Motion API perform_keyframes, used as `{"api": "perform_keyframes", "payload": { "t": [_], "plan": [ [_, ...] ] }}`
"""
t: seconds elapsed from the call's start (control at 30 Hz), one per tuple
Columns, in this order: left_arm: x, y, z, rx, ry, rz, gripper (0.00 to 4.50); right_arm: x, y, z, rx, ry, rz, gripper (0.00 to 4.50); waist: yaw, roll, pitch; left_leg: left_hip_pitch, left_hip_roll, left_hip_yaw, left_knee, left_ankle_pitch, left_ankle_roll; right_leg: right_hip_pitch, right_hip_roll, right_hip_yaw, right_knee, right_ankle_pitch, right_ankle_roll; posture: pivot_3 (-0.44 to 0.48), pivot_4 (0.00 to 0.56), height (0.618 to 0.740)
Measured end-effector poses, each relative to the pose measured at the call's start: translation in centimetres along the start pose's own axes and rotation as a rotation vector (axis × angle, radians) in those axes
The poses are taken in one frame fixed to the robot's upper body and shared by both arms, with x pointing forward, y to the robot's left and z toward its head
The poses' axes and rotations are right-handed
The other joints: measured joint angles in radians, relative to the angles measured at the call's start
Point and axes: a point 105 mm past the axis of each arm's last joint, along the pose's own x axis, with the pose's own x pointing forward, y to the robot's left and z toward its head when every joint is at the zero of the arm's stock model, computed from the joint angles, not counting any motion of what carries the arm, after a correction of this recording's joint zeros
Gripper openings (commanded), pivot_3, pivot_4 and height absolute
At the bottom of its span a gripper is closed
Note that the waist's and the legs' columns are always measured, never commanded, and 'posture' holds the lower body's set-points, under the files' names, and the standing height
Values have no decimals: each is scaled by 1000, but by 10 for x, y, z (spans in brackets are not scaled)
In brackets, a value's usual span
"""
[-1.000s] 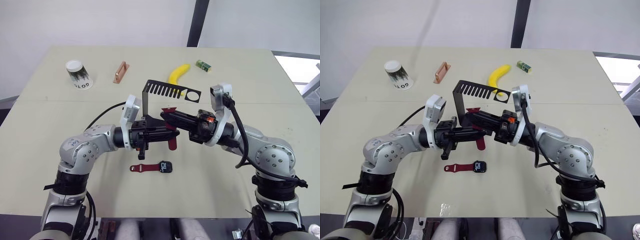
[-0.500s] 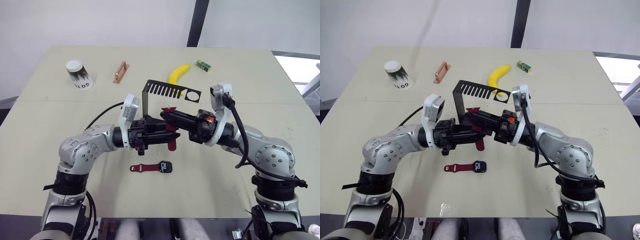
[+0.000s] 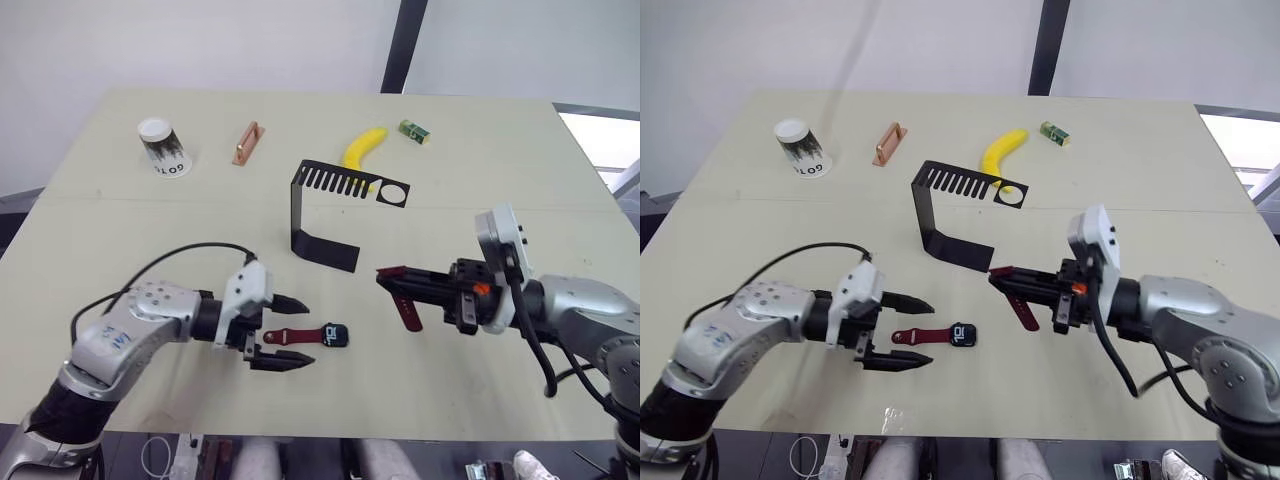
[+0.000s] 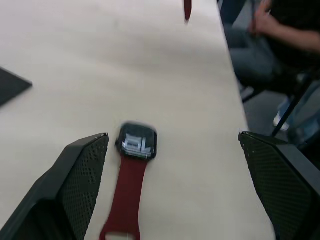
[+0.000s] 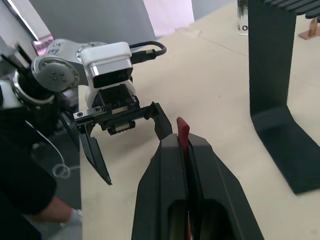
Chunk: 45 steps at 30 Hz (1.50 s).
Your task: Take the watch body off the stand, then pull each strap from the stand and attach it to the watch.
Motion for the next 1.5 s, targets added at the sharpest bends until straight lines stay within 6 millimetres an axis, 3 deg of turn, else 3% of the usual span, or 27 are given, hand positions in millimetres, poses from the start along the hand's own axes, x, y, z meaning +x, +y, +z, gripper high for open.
{"api": "perform_keyframes", "payload": {
  "t": [0.2, 0.53, 1.0, 1.03, 1.5],
  "plan": [
    [16, 5, -16, 83, 30, 26, 4468, -15, 22, -23, -148, 128, 46, 0, 10, 0, 0, 1, 0, 1, 0, 1, -1, 0, 1, 1, 1, 0, 0, 0, 150, 740],
    [40, 14, -32, 128, 53, 43, 4468, -30, 30, -49, -126, 220, 57, 0, 12, 0, 0, 2, 0, 1, 1, 1, -1, 0, 1, 1, 3, 0, 0, 0, 150, 740],
    [52, 20, -31, 141, 43, 65, 4468, -30, 29, -51, -141, 231, 48, 0, 14, 0, 0, 2, 0, 1, 6, 1, -1, 1, 1, 1, 6, 0, 0, 0, 150, 740],
    [53, 20, -31, 145, 45, 66, 3963, -30, 29, -52, -140, 231, 48, 0, 14, 0, 0, 2, 0, 1, 6, 1, 0, 1, 1, 1, 7, 0, 0, 0, 150, 740],
    [57, 22, -30, 157, 51, 62, 3963, -27, 33, -59, -100, 225, 56, 0, 14, 0, 0, 2, 0, 1, 11, 1, 0, 1, 1, 1, 12, 0, 0, 0, 150, 740]
  ]
}}
